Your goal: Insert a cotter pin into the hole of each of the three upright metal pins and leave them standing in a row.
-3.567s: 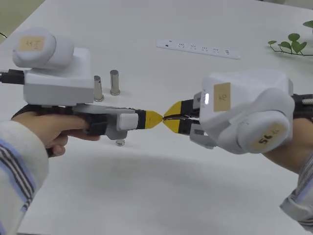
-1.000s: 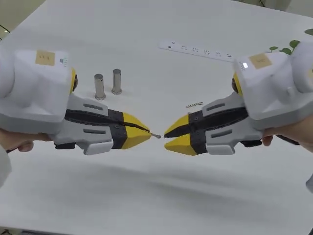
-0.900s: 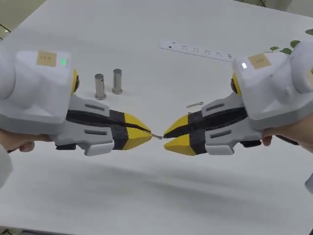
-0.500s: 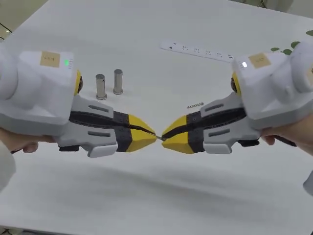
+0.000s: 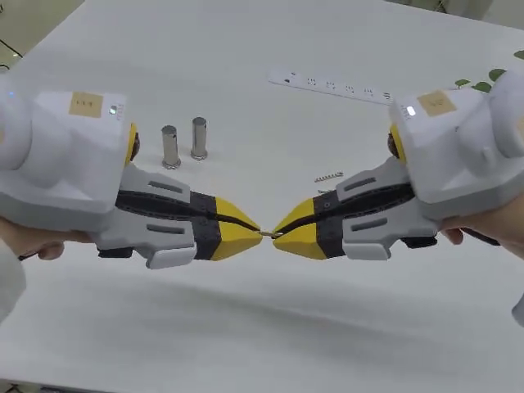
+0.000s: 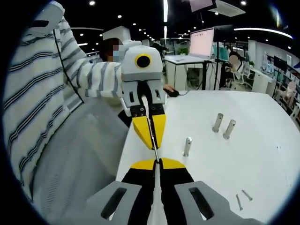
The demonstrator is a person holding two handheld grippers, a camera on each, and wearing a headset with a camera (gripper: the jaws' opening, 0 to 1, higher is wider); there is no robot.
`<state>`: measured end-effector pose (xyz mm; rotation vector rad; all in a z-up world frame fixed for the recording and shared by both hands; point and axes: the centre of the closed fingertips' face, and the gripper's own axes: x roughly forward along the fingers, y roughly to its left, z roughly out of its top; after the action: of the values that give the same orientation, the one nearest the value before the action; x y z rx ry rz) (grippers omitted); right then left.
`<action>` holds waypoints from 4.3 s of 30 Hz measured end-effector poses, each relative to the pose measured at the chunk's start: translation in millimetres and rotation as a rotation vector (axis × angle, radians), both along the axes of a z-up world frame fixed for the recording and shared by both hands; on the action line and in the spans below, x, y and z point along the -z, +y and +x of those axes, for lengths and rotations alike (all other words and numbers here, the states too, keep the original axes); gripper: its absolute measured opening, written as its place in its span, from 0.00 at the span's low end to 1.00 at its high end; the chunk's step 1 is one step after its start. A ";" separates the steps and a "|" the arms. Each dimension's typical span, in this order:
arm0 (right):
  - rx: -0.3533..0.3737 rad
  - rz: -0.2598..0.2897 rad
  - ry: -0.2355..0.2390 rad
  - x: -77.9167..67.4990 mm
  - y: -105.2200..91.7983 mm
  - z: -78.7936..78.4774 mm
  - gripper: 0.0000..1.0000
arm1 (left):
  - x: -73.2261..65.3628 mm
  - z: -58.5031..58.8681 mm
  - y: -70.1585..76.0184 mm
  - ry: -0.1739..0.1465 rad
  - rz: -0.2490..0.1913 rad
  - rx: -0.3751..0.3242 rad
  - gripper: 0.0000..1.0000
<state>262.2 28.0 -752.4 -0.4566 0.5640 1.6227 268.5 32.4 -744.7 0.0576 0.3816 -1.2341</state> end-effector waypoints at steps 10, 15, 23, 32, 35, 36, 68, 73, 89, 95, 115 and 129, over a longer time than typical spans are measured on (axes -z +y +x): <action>-0.014 -0.012 0.008 0.2 -1.3 -3.0 0.04 | 6.0 -6.1 -4.5 0.017 0.026 0.016 0.00; -0.022 -0.024 0.009 0.5 -2.1 -4.9 0.04 | 8.9 -8.3 -5.2 0.020 0.038 0.026 0.00; 0.001 -0.036 -0.002 1.5 -2.1 0.1 0.03 | 11.8 -5.4 -3.7 0.026 0.050 0.005 0.00; 0.024 -0.035 -0.012 -0.4 -1.5 5.8 0.03 | 15.3 0.8 1.1 0.033 0.055 -0.036 0.13; 0.036 -0.035 -0.011 0.2 -1.7 7.2 0.03 | 17.0 5.3 4.2 0.036 0.059 -0.063 0.22; 0.044 -0.032 -0.005 0.0 -1.4 7.5 0.03 | 17.5 7.1 5.7 0.044 0.058 -0.074 0.23; 0.180 -0.094 -0.010 23.7 -1.6 24.6 0.03 | 52.1 52.2 62.0 0.076 0.086 -0.434 0.39; 0.196 -0.107 -0.013 27.5 -1.3 26.8 0.03 | 62.6 51.3 63.6 0.099 0.091 -0.443 0.38; 0.220 -0.123 -0.021 35.0 2.9 38.1 0.03 | 84.4 59.5 61.9 0.114 0.136 -0.460 0.28; 0.224 -0.129 -0.014 40.3 5.5 44.2 0.03 | 88.8 61.5 62.4 0.116 0.145 -0.471 0.25; 0.237 -0.125 -0.005 53.1 24.6 57.3 0.03 | 94.4 64.8 57.1 0.131 0.132 -0.461 0.15; 0.245 -0.118 -0.002 57.4 33.6 60.2 0.03 | 99.6 65.6 59.9 0.127 0.141 -0.467 0.09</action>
<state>322.4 61.6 -809.7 -0.4573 0.6896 1.3606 334.1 92.3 -844.3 0.0093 0.5577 -0.7502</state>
